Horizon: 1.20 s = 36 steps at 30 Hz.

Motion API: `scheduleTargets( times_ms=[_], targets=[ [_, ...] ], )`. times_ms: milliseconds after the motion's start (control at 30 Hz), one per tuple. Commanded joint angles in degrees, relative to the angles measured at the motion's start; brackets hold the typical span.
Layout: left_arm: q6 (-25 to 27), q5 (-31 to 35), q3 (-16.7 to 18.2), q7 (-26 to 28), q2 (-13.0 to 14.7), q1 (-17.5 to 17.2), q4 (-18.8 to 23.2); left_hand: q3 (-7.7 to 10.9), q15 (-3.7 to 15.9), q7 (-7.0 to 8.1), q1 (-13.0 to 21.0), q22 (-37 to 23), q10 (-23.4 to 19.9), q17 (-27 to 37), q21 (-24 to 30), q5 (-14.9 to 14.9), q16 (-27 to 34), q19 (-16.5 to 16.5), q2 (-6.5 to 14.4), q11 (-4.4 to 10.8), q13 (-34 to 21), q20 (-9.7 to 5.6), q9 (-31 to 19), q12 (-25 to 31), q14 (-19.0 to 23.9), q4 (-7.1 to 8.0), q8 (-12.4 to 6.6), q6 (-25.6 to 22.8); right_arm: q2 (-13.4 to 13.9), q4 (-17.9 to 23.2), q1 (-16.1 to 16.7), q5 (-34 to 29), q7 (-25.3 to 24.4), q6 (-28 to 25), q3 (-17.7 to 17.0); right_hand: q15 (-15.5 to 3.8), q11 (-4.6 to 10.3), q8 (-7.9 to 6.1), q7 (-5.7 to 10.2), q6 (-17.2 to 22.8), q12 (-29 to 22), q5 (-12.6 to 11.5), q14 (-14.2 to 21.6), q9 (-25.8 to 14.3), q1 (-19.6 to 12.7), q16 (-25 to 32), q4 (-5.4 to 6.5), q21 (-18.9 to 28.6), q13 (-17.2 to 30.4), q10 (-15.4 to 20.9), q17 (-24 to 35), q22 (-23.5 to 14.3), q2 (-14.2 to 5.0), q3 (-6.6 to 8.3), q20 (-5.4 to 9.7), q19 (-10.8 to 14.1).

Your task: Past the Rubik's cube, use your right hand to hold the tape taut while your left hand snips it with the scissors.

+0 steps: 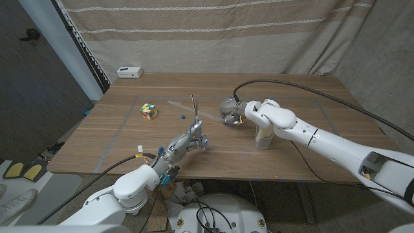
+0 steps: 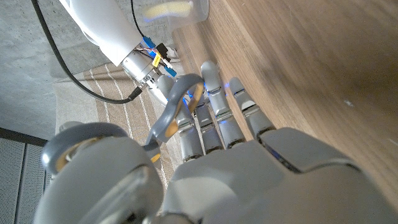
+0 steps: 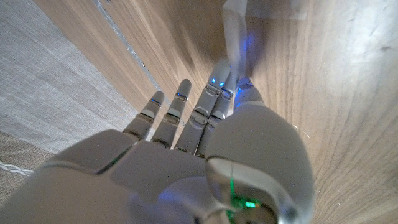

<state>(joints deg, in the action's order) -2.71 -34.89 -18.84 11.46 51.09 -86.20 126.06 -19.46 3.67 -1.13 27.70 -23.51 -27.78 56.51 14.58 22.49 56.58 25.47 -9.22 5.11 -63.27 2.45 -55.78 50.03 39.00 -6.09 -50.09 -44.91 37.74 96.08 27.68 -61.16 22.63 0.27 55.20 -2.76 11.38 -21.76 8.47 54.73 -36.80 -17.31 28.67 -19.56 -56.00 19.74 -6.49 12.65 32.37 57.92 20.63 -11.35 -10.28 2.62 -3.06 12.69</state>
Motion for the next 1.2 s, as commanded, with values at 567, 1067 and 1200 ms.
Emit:
scheduleTargets(
  times_ms=[567, 1067, 1200],
  targets=[
    [0.19, 0.28, -0.79, 0.18, -0.40, 0.50, -0.13, -0.16, 3.86, 0.05, 0.03, -0.34, -2.45, -0.03, -0.26, 0.40, 0.40, 0.46, 0.36, 2.28, -7.76, -0.08, -0.10, 40.12, -0.39, 0.32, -0.02, -0.13, 1.37, 1.08, 0.79, 6.03, -4.61, 2.94, -3.54, -10.38, -0.16, -2.74, -0.56, -3.07, -2.67, 0.75, 0.78, -6.69, -3.32, 1.50, 1.53, 0.36, 2.73, -0.73, 2.20, -0.41, -1.11, 2.46, 5.21, -1.63],
    [0.99, 0.42, -1.07, 0.33, -0.27, 1.23, 0.33, -0.15, 3.96, -0.16, -0.03, -0.36, -2.39, -0.61, -0.35, 0.45, 0.17, 0.38, 0.41, 2.28, -7.76, -0.06, -0.36, 40.10, -0.24, 0.43, -0.15, 0.00, 1.75, 0.71, 1.44, 17.13, -3.46, 3.57, -7.62, -10.35, -0.10, -3.66, -1.40, -2.81, -2.98, 1.41, 1.42, -8.83, -4.77, 2.14, 1.84, 0.59, 0.86, 1.29, 2.90, -0.41, -0.70, 3.01, 4.99, -1.59],
    [1.11, 0.55, -1.21, 0.28, -0.26, 1.49, 0.36, -0.16, 3.98, -0.09, -0.04, -0.35, -2.29, -0.33, -0.38, 0.46, 0.32, 0.36, 0.39, 2.34, -7.76, -0.05, -0.14, 40.08, -0.36, 0.45, -0.03, -0.05, 1.77, 0.13, 0.83, 21.15, -1.26, 3.77, -8.33, -10.36, -0.09, -3.65, -1.12, -3.32, -3.12, 1.60, 1.04, -9.40, -4.95, 2.03, 1.94, 0.49, 1.07, 0.90, 2.99, -0.40, -0.53, 2.96, 5.00, -1.95]
  ],
)
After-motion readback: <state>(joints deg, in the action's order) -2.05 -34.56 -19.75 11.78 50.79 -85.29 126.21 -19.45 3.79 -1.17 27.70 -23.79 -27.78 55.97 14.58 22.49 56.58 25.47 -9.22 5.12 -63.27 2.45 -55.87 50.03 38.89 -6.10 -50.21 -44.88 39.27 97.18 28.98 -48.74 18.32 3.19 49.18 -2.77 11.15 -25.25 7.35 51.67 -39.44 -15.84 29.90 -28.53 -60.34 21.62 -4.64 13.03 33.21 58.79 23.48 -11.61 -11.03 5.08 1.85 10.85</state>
